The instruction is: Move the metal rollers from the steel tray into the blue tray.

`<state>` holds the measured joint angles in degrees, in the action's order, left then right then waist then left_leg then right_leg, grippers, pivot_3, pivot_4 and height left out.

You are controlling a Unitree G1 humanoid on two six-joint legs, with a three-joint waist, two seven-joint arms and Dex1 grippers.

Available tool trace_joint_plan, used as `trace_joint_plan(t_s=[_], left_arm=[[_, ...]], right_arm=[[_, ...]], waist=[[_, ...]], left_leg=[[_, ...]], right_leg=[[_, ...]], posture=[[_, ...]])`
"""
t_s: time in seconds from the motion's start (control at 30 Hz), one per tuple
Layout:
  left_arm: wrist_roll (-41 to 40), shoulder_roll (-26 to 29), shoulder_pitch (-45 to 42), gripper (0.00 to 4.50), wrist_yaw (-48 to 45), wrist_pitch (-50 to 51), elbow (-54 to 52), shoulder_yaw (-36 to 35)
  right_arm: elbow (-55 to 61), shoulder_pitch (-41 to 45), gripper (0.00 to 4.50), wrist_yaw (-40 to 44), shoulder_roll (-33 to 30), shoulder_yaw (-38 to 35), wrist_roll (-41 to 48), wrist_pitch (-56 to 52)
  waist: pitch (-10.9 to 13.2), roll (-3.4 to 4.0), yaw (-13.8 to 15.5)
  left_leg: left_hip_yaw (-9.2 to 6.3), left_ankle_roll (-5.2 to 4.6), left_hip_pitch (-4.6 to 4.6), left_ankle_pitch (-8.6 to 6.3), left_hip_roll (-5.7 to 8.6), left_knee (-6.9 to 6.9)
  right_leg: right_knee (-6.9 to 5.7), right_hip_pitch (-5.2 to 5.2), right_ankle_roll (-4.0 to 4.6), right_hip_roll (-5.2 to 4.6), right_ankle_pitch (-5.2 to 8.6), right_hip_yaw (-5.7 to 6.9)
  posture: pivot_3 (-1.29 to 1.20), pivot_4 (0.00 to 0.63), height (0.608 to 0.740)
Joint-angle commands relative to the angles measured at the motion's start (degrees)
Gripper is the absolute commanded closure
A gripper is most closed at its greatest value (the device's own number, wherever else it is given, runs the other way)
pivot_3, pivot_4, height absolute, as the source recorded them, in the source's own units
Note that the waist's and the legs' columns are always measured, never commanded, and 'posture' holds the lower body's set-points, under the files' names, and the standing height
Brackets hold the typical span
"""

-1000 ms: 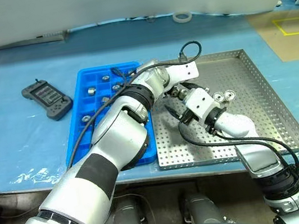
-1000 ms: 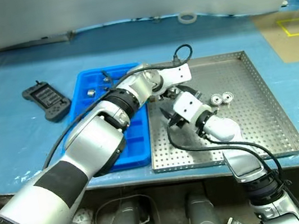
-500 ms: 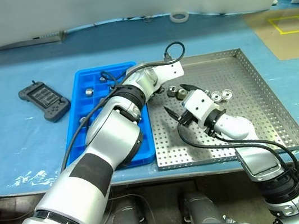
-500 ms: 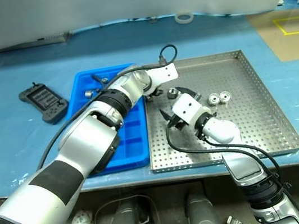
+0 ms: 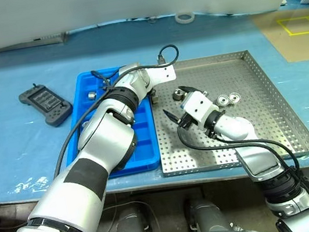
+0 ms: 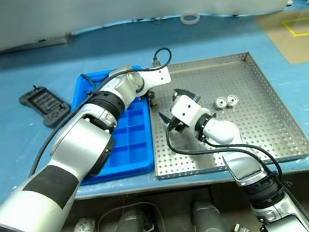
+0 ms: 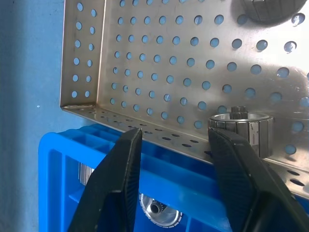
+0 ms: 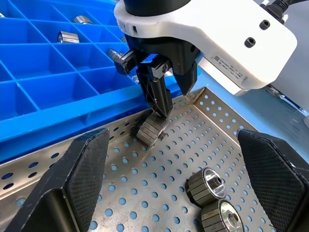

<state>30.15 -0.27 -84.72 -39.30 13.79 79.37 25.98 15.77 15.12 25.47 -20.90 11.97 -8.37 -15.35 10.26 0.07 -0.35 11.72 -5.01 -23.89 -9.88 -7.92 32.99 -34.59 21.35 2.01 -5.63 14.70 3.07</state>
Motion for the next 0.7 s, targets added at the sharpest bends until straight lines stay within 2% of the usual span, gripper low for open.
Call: trace_joint_plan(t_s=[0.03,0.2,0.33,0.57,0.7], left_arm=[[-1.2,-1.5,0.8,2.22,-0.9,1.5,-0.1,-1.8],[-3.4,-3.7,-0.4,2.22,-0.1,2.7,-0.4,-4.9],[-2.2,-3.6,-0.4,2.22,0.7,1.9,-0.3,-4.3],[-1.5,-3.5,0.7,0.04,-2.4,1.6,-0.2,-3.3],[-0.4,-3.2,1.2,0.04,-6.7,0.1,-0.4,-1.6]], right_arm=[[1.7,-0.2,0.03,0.0,-0.4,-0.7,0.1,1.2],[2.1,-1.0,0.03,-0.2,-0.3,-0.3,-0.3,1.0],[2.1,-0.9,0.03,-0.4,-0.2,-0.4,-0.6,0.9],[1.7,-1.2,0.00,-0.5,-0.3,-0.5,-0.8,1.2],[1.0,-0.9,0.00,-0.3,-0.5,-0.4,-1.0,1.5]], waist=[[0.0,0.00,0.1],[0.0,0.00,1.1],[0.0,-0.01,1.2],[0.0,-0.01,1.0],[0.0,-0.01,1.0]], left_leg=[[0.00,0.00,0.02,0.00,0.00,0.00],[0.00,0.00,0.05,-0.01,0.02,-0.01],[0.00,-0.02,-0.02,-0.01,0.05,-0.01],[0.00,-0.01,-0.06,-0.01,0.04,-0.13],[0.01,-0.01,-0.06,0.00,0.04,-0.17]], right_leg=[[0.02,-0.03,0.00,0.00,0.00,0.00],[0.07,-0.08,0.00,-0.02,0.00,0.00],[0.08,-0.04,0.00,-0.05,0.00,0.00],[0.12,0.08,0.00,-0.05,0.00,0.00],[0.13,0.10,0.00,-0.05,0.00,0.00]], posture=[[-0.20,0.150,0.740],[-0.21,0.150,0.740],[-0.22,0.150,0.740],[-0.21,0.150,0.740],[-0.19,0.150,0.740]])
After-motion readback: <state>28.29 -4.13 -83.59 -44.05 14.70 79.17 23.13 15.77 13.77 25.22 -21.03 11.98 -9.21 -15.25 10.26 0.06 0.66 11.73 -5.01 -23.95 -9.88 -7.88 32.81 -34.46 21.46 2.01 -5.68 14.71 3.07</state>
